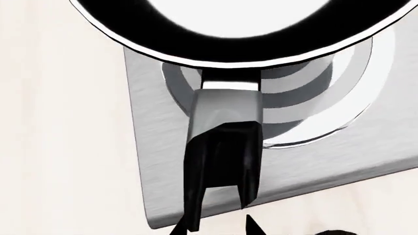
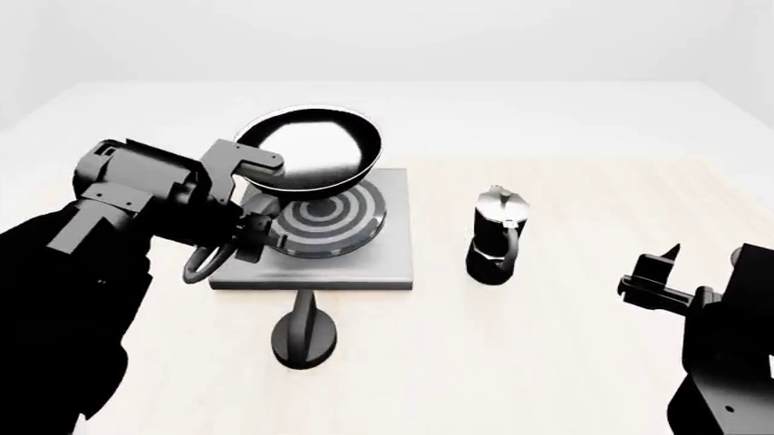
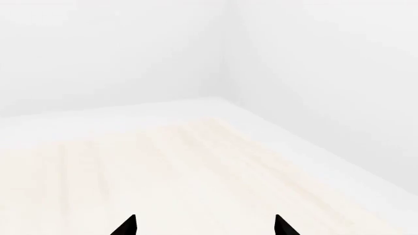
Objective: Turn on the stove and put the frying pan on it.
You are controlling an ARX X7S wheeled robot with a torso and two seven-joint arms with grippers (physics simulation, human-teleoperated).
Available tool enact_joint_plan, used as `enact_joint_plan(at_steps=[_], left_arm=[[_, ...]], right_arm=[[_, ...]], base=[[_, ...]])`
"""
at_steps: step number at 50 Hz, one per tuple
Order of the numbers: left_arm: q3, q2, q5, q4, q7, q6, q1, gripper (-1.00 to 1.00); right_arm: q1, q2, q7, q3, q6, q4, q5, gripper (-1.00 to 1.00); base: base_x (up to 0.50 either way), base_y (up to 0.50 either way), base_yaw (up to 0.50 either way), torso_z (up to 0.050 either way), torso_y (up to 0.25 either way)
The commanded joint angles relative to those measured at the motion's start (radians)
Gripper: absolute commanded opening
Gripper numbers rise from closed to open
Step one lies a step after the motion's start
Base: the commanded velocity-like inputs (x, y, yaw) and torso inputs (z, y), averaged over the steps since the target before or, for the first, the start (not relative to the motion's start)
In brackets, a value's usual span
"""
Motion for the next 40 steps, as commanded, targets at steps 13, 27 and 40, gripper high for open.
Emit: enact_joint_plan(at_steps=[13, 27, 40], left_arm=[[-0.342, 0.073, 0.4, -0.052, 0.143, 0.053, 0.09, -1.0], [-0.612, 0.093, 0.666, -0.052, 0.13, 0.016, 0.146, -1.0], [-0.73, 0.101, 0.805, -0.052, 0.154, 0.012, 0.159, -1.0]], right_arm=[[-0.003, -0.002, 0.001, -0.011, -0.016, 0.01, 0.004, 1.0], [-0.004, 0.001, 0.003, -0.006, -0.011, 0.001, 0.011, 1.0], [-0.005, -0.001, 0.004, -0.01, -0.021, 0.003, 0.013, 1.0]], base=[[0.0, 0.0, 0.0, 0.0, 0.001], [0.0, 0.0, 0.0, 0.0, 0.001], [0.0, 0.0, 0.0, 0.0, 0.0]])
